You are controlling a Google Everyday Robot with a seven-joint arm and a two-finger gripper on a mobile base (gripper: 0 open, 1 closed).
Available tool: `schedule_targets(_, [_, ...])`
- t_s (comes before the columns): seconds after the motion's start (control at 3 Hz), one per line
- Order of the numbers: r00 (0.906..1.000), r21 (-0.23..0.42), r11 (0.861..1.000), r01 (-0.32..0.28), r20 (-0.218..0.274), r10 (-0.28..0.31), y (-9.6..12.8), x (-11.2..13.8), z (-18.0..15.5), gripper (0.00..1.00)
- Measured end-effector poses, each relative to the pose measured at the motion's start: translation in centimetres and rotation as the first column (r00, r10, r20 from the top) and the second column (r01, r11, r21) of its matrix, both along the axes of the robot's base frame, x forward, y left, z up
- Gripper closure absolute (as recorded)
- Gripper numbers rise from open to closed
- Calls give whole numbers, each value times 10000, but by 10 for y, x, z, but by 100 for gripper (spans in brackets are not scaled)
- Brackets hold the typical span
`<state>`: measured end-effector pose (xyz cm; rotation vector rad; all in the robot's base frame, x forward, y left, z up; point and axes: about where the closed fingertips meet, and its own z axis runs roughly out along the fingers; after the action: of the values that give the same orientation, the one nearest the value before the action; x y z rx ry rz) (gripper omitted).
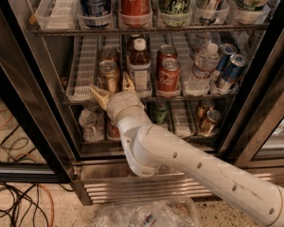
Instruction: Pick orange can from middle shelf of fridge
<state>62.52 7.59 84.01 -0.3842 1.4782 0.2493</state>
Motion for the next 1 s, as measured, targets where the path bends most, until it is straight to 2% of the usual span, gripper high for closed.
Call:
schedule_targets(0.67, [9999,150,9999,-70,-127,72,5,20,-4,29])
schedule_targets(1.0, [9998,310,9994,-121,-143,125,9,27,-5,47])
